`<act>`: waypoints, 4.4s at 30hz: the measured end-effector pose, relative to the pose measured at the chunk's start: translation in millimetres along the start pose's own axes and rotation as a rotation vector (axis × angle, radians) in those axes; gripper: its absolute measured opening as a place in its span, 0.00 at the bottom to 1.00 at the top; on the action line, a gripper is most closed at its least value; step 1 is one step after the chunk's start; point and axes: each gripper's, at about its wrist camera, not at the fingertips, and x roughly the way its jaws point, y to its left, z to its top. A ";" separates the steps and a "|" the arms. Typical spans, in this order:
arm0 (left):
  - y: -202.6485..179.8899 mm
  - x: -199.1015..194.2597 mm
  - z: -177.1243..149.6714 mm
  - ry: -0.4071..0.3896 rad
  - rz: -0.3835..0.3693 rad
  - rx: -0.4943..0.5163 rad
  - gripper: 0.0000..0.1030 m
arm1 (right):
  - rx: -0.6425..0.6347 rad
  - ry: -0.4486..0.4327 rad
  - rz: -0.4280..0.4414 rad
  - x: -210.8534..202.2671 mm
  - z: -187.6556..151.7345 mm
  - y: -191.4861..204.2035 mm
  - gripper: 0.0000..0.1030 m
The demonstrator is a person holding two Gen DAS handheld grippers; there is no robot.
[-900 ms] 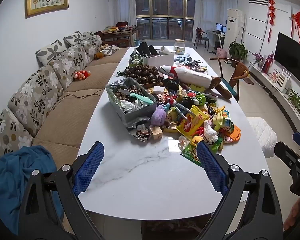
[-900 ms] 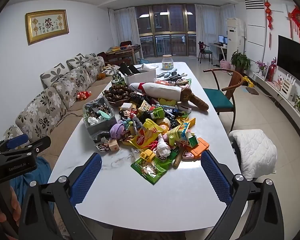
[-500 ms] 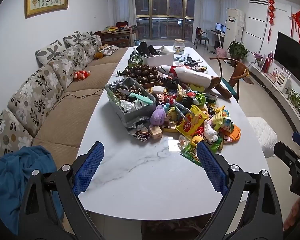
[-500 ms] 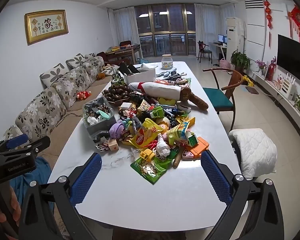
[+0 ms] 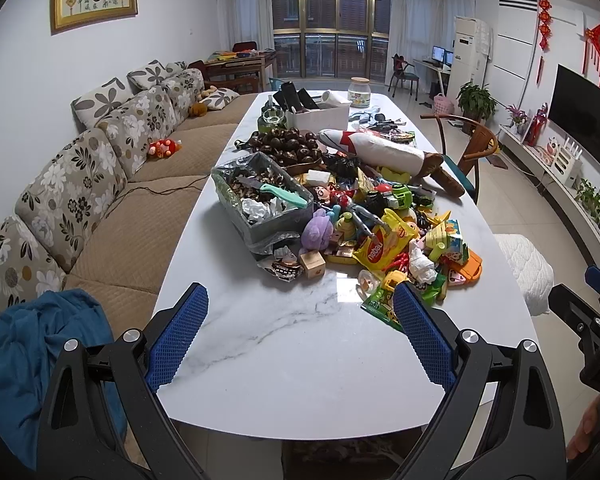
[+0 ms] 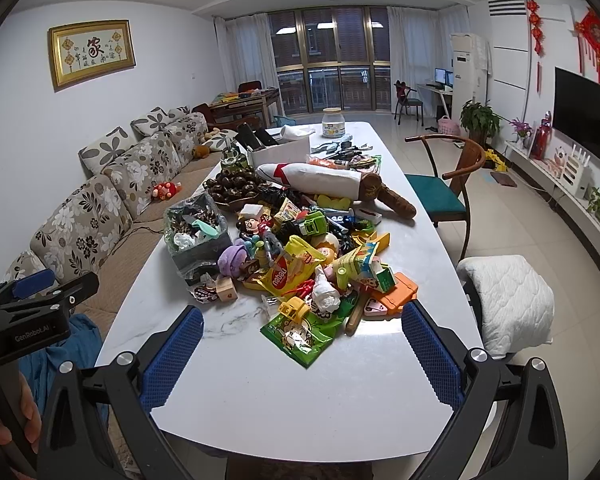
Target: Collect trash
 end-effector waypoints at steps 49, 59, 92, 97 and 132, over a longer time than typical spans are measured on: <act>-0.7 -2.2 -5.0 0.004 -0.003 -0.001 0.89 | 0.002 0.008 0.001 -3.8 -2.9 -2.6 0.95; -1.0 -2.0 -9.9 0.005 -0.001 -0.001 0.89 | 0.003 0.010 0.005 -1.6 -1.1 -2.9 0.95; 101.3 90.0 -190.8 0.529 0.144 -0.183 0.89 | -0.309 0.419 -0.066 313.9 -49.3 36.6 0.40; 82.3 117.7 -166.1 0.495 0.044 -0.177 0.89 | -0.211 0.388 0.076 262.1 -54.4 23.3 0.40; -57.0 197.7 -25.9 0.224 0.060 0.138 0.47 | -0.159 0.334 0.156 93.3 -109.7 -10.7 0.41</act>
